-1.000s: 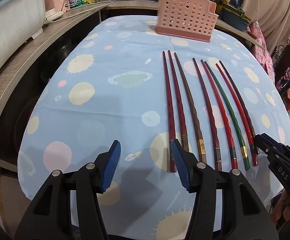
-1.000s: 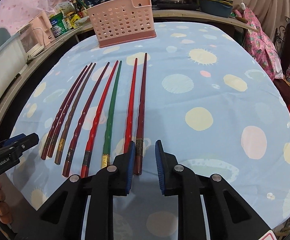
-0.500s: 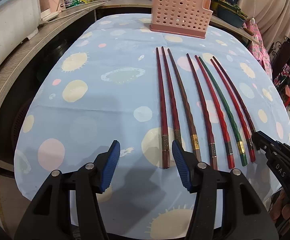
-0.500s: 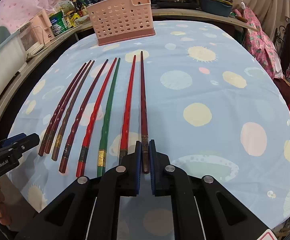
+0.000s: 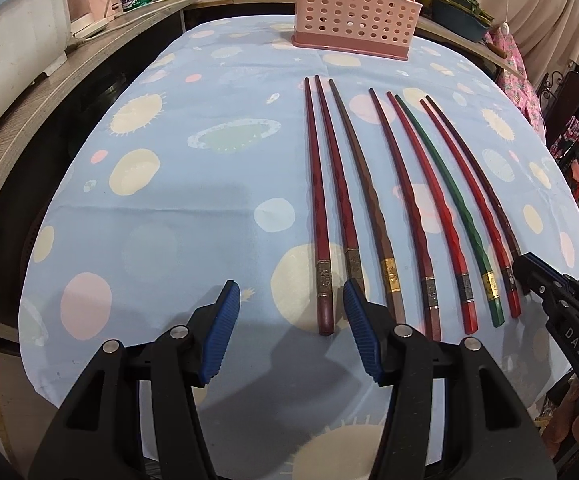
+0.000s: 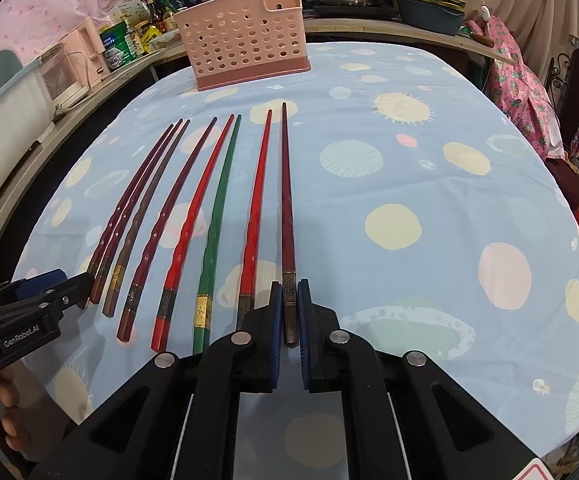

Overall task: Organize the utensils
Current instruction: 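Grasp a red chopstick with the right tool while the left tool approaches a dark-red chopstick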

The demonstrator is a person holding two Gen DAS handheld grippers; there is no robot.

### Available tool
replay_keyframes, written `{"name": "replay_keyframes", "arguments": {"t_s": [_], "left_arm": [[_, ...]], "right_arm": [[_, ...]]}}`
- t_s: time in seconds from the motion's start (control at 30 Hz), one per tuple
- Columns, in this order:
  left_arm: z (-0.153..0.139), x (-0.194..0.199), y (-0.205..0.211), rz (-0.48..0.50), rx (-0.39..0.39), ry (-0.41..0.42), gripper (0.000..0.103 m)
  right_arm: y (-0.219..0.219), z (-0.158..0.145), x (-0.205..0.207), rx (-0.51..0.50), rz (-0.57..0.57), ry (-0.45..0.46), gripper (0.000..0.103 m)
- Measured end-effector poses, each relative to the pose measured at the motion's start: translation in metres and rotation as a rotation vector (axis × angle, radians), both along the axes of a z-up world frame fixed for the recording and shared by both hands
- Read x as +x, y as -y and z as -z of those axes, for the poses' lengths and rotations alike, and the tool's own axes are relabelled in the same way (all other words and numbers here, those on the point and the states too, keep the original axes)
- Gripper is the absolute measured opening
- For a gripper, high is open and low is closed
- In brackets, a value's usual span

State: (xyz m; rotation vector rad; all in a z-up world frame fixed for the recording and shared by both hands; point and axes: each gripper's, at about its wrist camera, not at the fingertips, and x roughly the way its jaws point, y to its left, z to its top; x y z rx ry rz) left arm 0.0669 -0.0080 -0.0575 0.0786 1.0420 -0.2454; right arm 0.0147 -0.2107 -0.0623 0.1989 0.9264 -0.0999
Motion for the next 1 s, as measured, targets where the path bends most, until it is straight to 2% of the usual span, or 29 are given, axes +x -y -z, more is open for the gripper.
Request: {"name": "replay_keyframes", "arguments": {"t_s": [0.37, 0.57, 0.83, 1.0], "left_arm": [[0.0005, 0.0008, 0.0000, -0.001, 0.007, 0.007, 0.050], [-0.0003, 0.0019, -0.0030, -0.013, 0.006, 0.002, 0.039], [-0.0009, 0.0033, -0.0056, -0.013, 0.017, -0.005, 0.011], [-0.0008, 0.0030, -0.0049, -0.006, 0.025, -0.006, 0.009]], "right_arm": [[-0.0007, 0.0003, -0.0012, -0.002, -0.001, 0.002, 0.007], [-0.0012, -0.0003, -0.0013, -0.005, -0.005, 0.005, 0.007], [-0.0013, -0.0003, -0.0017, -0.004, -0.006, 0.005, 0.007], [-0.0014, -0.0004, -0.0020, -0.003, -0.004, 0.002, 0.007]]}}
